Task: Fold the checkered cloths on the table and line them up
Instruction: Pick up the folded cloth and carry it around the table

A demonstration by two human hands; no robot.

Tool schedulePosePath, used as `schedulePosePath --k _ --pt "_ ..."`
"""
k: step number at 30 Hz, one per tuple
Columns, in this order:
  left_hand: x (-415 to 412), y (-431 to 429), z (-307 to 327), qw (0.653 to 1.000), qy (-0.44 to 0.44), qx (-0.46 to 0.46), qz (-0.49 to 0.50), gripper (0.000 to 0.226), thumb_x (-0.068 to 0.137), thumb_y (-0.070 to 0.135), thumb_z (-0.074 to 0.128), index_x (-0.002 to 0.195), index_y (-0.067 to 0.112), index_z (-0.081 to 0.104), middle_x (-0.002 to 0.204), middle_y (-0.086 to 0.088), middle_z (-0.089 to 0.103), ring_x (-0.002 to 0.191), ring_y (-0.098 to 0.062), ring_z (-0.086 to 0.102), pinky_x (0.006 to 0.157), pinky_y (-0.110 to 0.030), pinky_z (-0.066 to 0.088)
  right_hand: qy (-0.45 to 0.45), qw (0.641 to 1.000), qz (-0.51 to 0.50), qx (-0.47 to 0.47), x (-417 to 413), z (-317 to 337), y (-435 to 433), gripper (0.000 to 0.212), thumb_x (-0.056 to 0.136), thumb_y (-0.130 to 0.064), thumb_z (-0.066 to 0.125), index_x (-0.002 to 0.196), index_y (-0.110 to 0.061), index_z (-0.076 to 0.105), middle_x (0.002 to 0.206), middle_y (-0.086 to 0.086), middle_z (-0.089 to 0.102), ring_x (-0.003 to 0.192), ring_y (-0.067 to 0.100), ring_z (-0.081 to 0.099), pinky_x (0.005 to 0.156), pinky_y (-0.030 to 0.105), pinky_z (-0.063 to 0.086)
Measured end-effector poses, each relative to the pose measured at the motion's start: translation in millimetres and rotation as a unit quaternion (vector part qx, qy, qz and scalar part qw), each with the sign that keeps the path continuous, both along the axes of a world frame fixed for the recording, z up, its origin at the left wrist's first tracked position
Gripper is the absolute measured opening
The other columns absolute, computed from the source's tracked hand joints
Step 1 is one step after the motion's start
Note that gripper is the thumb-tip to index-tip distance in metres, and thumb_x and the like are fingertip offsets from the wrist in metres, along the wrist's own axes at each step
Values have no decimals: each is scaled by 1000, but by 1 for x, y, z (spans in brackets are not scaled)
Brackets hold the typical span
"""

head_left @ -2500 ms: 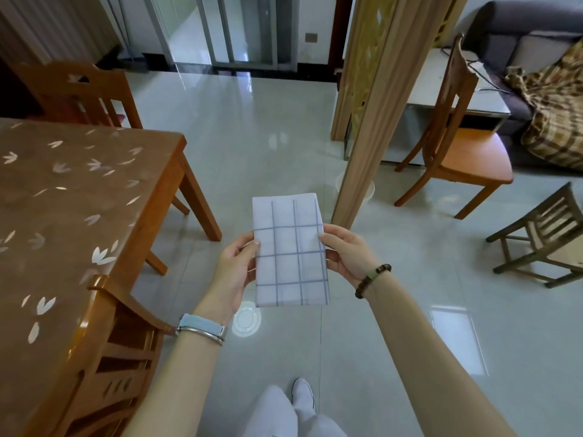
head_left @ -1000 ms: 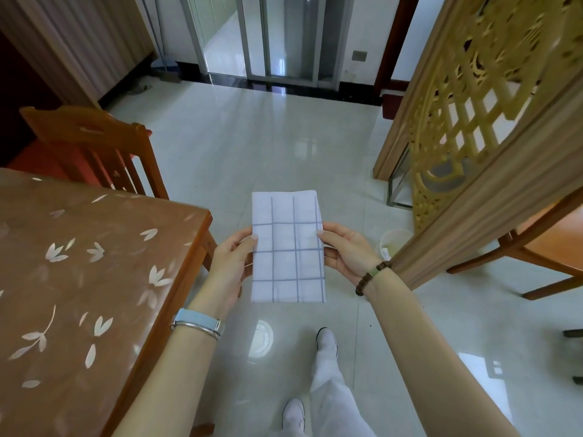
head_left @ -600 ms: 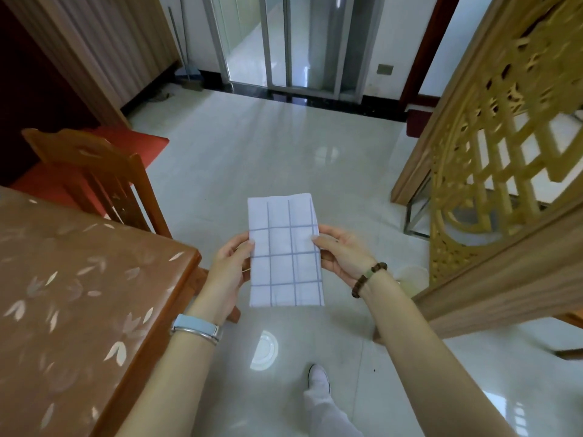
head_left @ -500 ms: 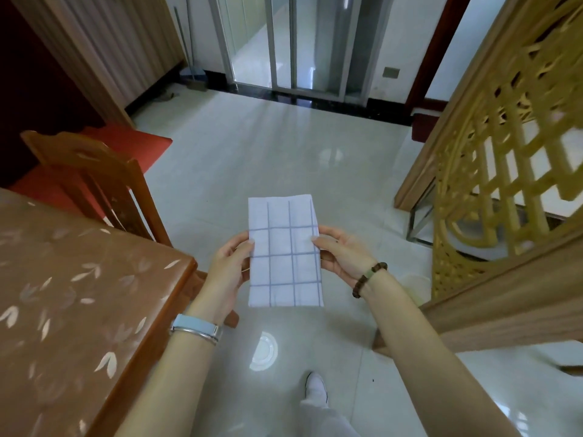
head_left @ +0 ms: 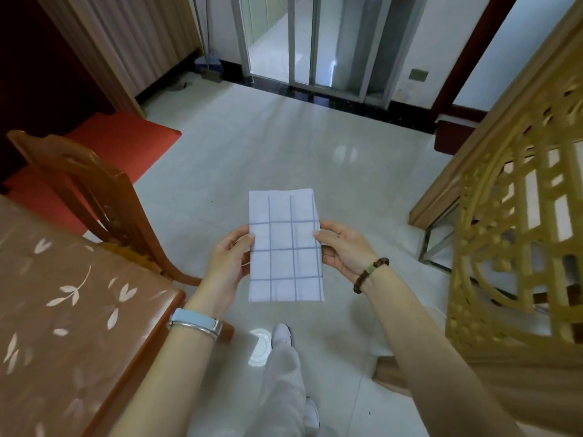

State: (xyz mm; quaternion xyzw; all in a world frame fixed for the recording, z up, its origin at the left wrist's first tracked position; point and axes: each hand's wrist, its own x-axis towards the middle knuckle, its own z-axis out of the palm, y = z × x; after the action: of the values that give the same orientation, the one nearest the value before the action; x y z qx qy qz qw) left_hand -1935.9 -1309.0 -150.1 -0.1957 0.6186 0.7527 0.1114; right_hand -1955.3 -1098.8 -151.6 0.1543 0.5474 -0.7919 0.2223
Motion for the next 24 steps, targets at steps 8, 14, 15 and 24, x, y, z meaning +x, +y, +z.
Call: schedulePosePath --k 8,14,15,24 --pt "-83 -13 -7 1000 3 13 16 19 99 12 50 104 19 68 89 0 72 73 -13 66 67 -27 52 0 1000 9 16 -91 1 -14 33 93 -4 56 126 -1 56 104 15 69 80 19 70 78 31 59" --pt "-149 -40 -3 1000 3 11 23 21 100 14 50 111 17 67 97 -3 72 80 -17 66 70 -28 52 5 999 31 25 -164 8 -41 34 94 -5 56 128 -1 55 114 19 66 87 23 68 80 31 58" --pt "-159 -45 -2 1000 3 9 26 22 100 14 51 114 15 67 99 -3 72 82 -18 66 72 -30 52 5 999 34 25 -175 9 -46 34 94 -6 56 127 -2 55 114 19 66 88 23 68 80 31 58" --pt "-225 -89 1 998 6 0 55 25 99 17 52 120 14 66 110 -8 73 95 -23 67 81 -36 53 22 997 71 31 -256 19 -88 30 94 -5 56 124 -3 58 107 15 69 83 20 70 77 30 59"
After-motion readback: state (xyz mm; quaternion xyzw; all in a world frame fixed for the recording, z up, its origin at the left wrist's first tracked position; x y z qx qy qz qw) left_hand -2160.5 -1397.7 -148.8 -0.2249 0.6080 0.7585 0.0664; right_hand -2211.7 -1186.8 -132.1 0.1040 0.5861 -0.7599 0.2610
